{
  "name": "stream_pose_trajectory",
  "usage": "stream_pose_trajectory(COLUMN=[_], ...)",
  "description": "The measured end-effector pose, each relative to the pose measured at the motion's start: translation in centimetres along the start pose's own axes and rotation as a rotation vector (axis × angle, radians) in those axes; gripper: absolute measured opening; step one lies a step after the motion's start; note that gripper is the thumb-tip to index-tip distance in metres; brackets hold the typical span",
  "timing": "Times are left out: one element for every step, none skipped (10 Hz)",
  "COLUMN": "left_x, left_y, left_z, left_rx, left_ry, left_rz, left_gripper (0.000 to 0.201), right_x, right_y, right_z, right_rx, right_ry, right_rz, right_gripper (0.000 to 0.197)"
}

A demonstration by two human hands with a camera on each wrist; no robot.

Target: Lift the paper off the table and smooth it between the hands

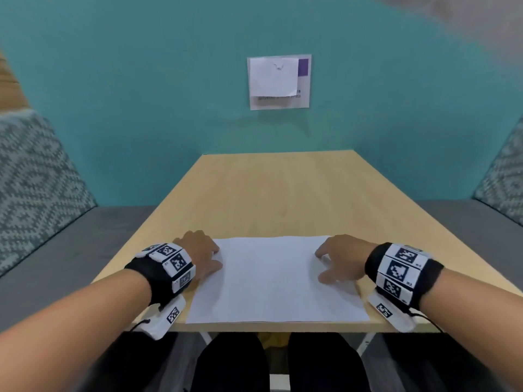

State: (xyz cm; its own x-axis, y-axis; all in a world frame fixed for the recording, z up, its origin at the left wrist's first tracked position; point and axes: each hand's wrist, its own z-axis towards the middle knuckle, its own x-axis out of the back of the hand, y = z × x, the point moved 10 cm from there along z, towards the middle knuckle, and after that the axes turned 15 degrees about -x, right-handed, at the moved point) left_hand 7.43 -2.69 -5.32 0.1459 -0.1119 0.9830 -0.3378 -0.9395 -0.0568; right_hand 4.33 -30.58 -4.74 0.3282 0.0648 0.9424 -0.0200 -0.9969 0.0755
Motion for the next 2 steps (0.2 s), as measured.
stream_pose_trajectory(left_x=[0.01,-0.55], left_y=[0.07,-0.19], left_z=[0.33,0.67], left_rx=[-0.001,-0.022], left_ry=[-0.018,-0.047], left_rz=[0.064,-0.002], left_gripper=[0.022,0.043], right_x=[0.2,0.1], right_y=[0.2,0.97], right_z=[0.21,0.43], right_rx=[0.009,-0.012], right_ry=[-0.012,-0.041], right_rz=[-0.01,0.048], right_gripper=[0.054,0.065])
